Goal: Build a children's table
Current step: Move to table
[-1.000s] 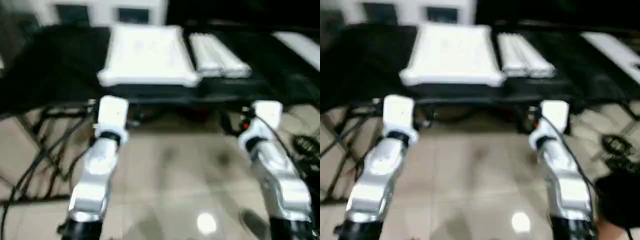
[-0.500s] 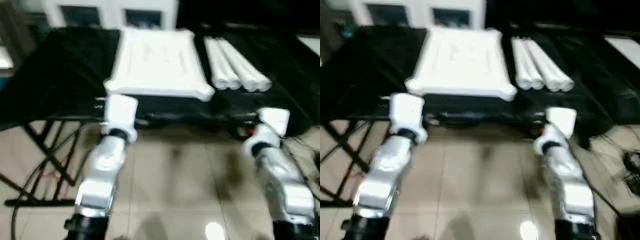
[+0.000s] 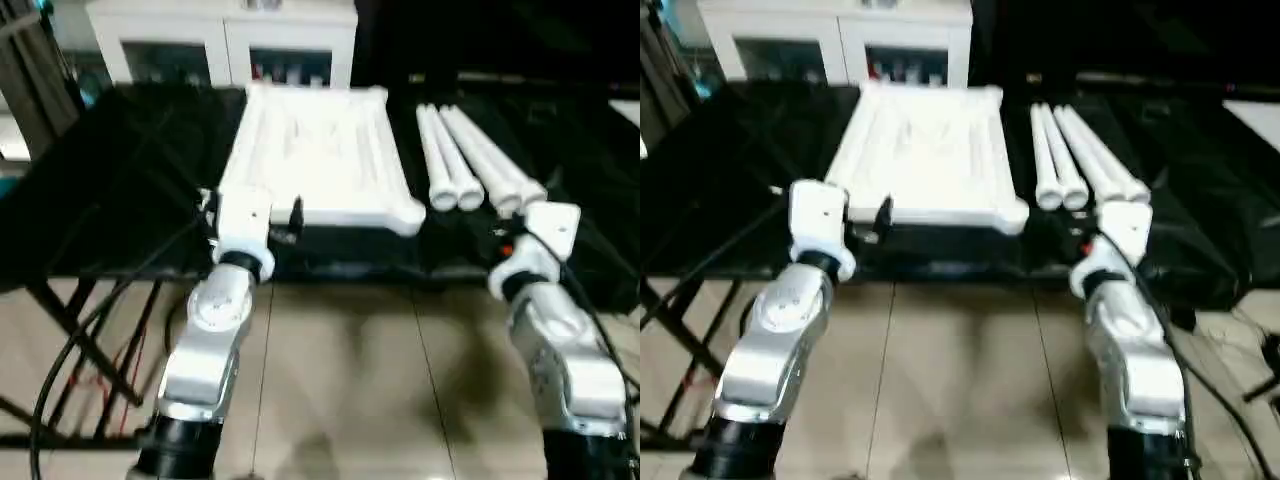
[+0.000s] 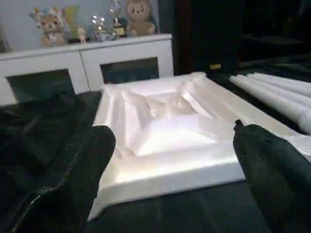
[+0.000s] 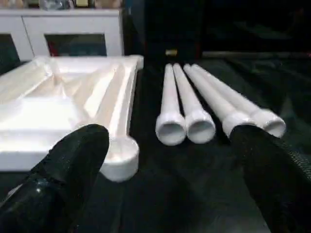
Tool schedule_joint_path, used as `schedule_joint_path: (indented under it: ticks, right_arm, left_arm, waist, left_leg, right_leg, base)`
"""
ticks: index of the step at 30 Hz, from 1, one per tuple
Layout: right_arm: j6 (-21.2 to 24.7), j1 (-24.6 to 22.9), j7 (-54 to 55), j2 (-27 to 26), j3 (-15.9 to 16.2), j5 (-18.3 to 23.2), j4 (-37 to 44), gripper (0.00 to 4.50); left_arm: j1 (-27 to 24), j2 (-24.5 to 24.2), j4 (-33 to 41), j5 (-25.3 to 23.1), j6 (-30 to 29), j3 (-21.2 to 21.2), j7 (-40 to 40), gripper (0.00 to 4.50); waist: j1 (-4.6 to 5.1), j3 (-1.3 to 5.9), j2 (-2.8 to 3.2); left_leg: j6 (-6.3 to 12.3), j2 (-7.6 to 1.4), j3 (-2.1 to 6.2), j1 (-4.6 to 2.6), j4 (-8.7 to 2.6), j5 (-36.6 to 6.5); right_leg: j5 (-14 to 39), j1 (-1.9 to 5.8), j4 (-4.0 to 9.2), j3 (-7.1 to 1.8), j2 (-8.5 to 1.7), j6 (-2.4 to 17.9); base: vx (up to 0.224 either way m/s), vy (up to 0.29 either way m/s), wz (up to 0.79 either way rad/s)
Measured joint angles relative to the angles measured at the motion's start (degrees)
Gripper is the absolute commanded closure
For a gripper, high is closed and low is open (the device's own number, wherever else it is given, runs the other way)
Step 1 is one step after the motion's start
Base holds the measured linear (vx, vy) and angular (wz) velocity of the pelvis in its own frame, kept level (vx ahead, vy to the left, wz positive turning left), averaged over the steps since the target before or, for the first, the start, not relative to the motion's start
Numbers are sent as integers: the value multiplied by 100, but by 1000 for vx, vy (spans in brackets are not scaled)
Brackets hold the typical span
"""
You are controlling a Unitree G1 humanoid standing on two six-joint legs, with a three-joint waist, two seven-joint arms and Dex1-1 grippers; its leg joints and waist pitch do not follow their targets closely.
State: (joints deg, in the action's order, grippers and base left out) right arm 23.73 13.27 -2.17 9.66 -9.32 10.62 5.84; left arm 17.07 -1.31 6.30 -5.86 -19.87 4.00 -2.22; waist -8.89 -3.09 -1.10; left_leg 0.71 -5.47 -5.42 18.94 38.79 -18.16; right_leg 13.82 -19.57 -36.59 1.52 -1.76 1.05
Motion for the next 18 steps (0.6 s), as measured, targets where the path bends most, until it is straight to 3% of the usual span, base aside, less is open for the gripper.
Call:
schedule_joint_path:
  ticks: [1, 2, 3, 4, 5, 6, 7, 8, 9, 10, 11, 13, 14, 15, 16, 17, 18]
  right_arm:
    - [-17, 19, -10, -6, 2, -1, -1, 0]
    - [-18, 21, -12, -31, 26, -1, -21, 0]
    - [-17, 34, -33, -84, 138, 6, -30, 0]
    - [-18, 71, -41, -110, 211, 8, -31, 0]
    - [-20, 131, -42, -113, 252, 7, -30, 0]
    - [-23, 152, -35, -101, 246, 4, -30, 0]
    - [-25, 172, -31, -99, 246, 1, -30, 0]
    - [-30, 186, -29, -101, 246, -3, -29, 0]
    - [-35, 186, -25, -100, 241, -12, -29, 0]
    - [-44, 167, -19, -81, 225, -22, -42, 0]
    - [-44, 54, -6, -38, 157, -30, -46, 0]
    - [-44, 6, 47, -28, 40, -61, -80, 0]
    - [-44, 7, 48, -29, 42, -82, -80, 0]
    - [-44, 9, 48, -29, 49, -106, -80, 0]
    - [-47, 18, 48, -24, 60, -114, -68, 0]
    - [-59, 24, 50, -48, 81, -123, -61, 0]
    - [-56, 28, 49, -102, 150, -126, -65, 0]
  left_arm:
    - [19, -4, -2, 2, 0, -24, 0, 3]
    - [17, -23, -6, 3, -1, -80, 1, 3]
    - [19, -53, -29, 5, -3, -141, 5, 3]
    - [19, -98, -72, 2, -14, -232, 15, 3]
    - [22, -124, -104, 2, -18, -327, 22, 3]
    - [23, -121, -105, 4, -18, -331, 23, 3]
    - [33, -112, -106, 5, -18, -330, 22, 3]
    - [50, -100, -107, 13, -18, -323, 21, 3]
    - [79, -96, -107, 34, -17, -310, 19, 3]
    - [102, -68, -130, 51, -15, -298, 17, 3]
    - [106, 25, -173, 61, -22, -200, 10, 3]
    - [125, 60, -173, 83, -21, -18, -14, 3]
    - [144, 54, -172, 92, -21, -18, -18, 3]
    - [155, 45, -170, 94, -20, -25, -19, 3]
    - [161, 43, -169, 93, -18, -37, -23, 3]
    - [150, 12, -169, 93, -13, -55, -30, 3]
    - [103, -23, -173, 92, -15, -92, -33, 3]
  waist:
    - [4, -7, 136]
    - [27, -4, 165]
    - [95, -11, 155]
    - [135, -1, 139]
    - [229, 2, 139]
    - [259, 11, 121]
    - [297, 19, 98]
    - [369, 29, 36]
    - [402, 48, -76]
    - [384, 25, -149]
    - [334, 33, -99]
    - [254, 42, -47]
    - [220, 56, 9]
    - [176, 65, 45]
    - [130, 79, 195]
    - [107, 76, 342]
    - [136, 67, 338]
  left_leg:
    - [-127, -93, 3, 8, -116, 201]
    - [-238, -147, -15, -21, -122, 284]
    - [-230, -141, 17, -91, -205, 279]
    - [-209, -129, 28, -112, -244, 267]
    - [-161, -114, 42, -129, -248, 247]
    - [-155, -102, 33, -144, -248, 214]
    - [-143, -85, 18, -164, -249, 183]
    - [-137, -30, -18, -192, -251, 138]
    - [-161, 66, -71, -210, -253, 99]
    - [-149, 115, -116, -211, -205, 41]
    - [153, 106, -96, -205, -46, -109]
    - [206, 113, -39, -25, 354, -140]
    - [77, 87, -17, 129, 379, -64]
    - [-11, 22, -6, 234, 268, -10]
    - [7, -102, -5, 280, -39, 114]
    - [-144, -258, 13, 261, -154, 552]
    - [-102, -233, 17, 218, -131, 455]
  right_leg:
    - [18, 72, 24, 82, 56, -17]
    - [31, 115, 59, 134, 42, -35]
    - [95, 121, 123, 194, 28, 45]
    - [218, 66, -44, 218, 7, 211]
    - [262, -49, -359, 233, -41, 176]
    - [232, -145, -511, 230, -95, 114]
    - [197, -235, -539, 232, -157, 54]
    - [126, -314, -387, 199, -257, -12]
    - [81, -330, -97, 151, -363, -43]
    - [-54, -288, -140, 27, -409, -199]
    - [17, -207, -107, 8, -341, -143]
    - [53, -67, -11, 10, -311, -122]
    - [87, 59, 62, 72, -288, -109]
    - [114, 137, 110, 117, -235, -112]
    - [149, 254, 163, 205, -142, -122]
    - [217, 359, 156, 301, -44, -161]
    - [304, 351, 66, 316, -60, -68]
  base:
    - [101, 74, 0]
    - [133, 97, 1]
    - [133, 97, 1]
    - [156, 77, 1]
    - [136, 56, 4]
    - [136, 56, 4]
    - [124, 14, 5]
    - [133, -35, 3]
    - [133, -35, 3]
    - [117, -84, 9]
    - [146, -77, 4]
    - [162, -57, -1]
    - [157, -14, -2]
    - [157, -14, -2]
    - [152, 25, 6]
    - [171, 87, 0]
    - [171, 87, 0]
